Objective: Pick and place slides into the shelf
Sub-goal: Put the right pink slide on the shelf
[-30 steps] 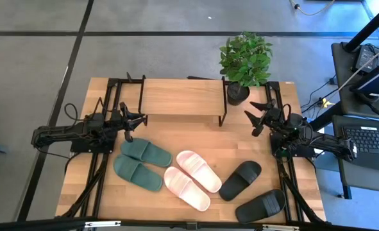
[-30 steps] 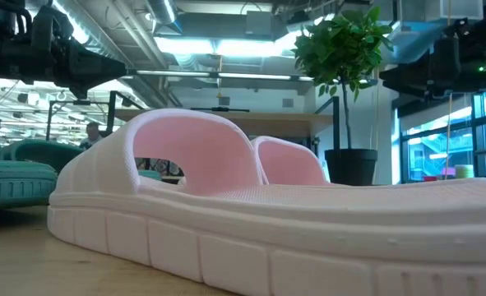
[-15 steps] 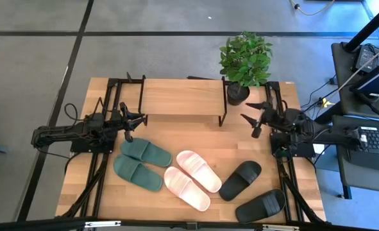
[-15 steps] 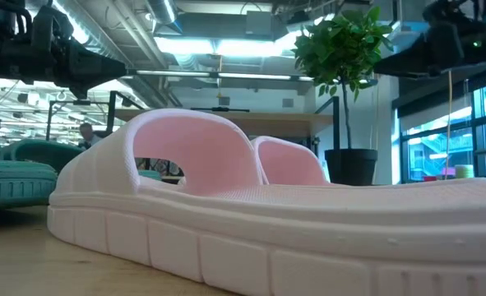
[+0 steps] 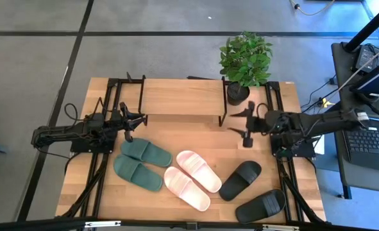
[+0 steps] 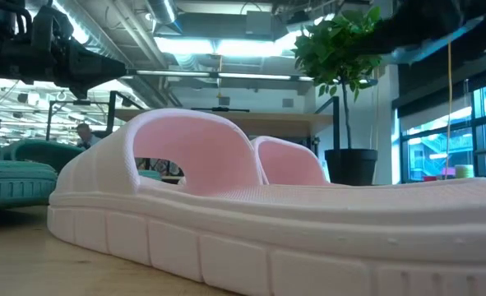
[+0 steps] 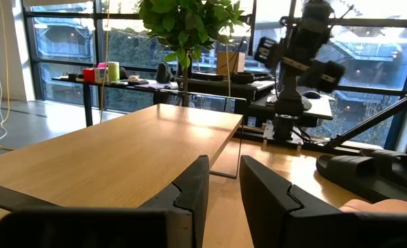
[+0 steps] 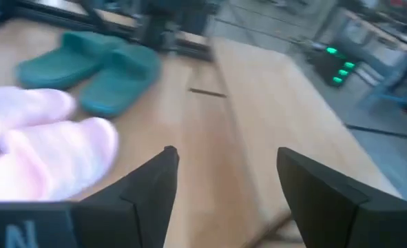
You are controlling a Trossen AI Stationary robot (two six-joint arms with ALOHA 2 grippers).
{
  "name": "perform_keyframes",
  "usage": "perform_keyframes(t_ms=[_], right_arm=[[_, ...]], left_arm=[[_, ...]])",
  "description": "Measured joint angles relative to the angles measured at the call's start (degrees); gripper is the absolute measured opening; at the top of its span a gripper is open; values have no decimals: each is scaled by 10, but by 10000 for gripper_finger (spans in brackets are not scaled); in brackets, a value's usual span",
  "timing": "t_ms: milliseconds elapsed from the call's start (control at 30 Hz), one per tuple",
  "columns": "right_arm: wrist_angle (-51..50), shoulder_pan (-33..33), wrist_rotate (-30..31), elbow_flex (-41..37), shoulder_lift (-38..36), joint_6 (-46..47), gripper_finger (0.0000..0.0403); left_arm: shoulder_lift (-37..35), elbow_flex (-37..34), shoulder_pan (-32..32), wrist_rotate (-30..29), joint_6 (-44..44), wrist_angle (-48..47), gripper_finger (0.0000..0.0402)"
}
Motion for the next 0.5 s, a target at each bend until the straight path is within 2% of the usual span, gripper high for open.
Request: perform_keyframes(t_ms=[300, 500], right_arm=[[-24, 138, 36, 91, 159, -1, 245], [-24, 196, 111, 119, 268, -20, 245]], left_arm=[[0, 0, 0, 0, 0, 0, 76], [0, 0, 0, -2, 0, 0, 76]])
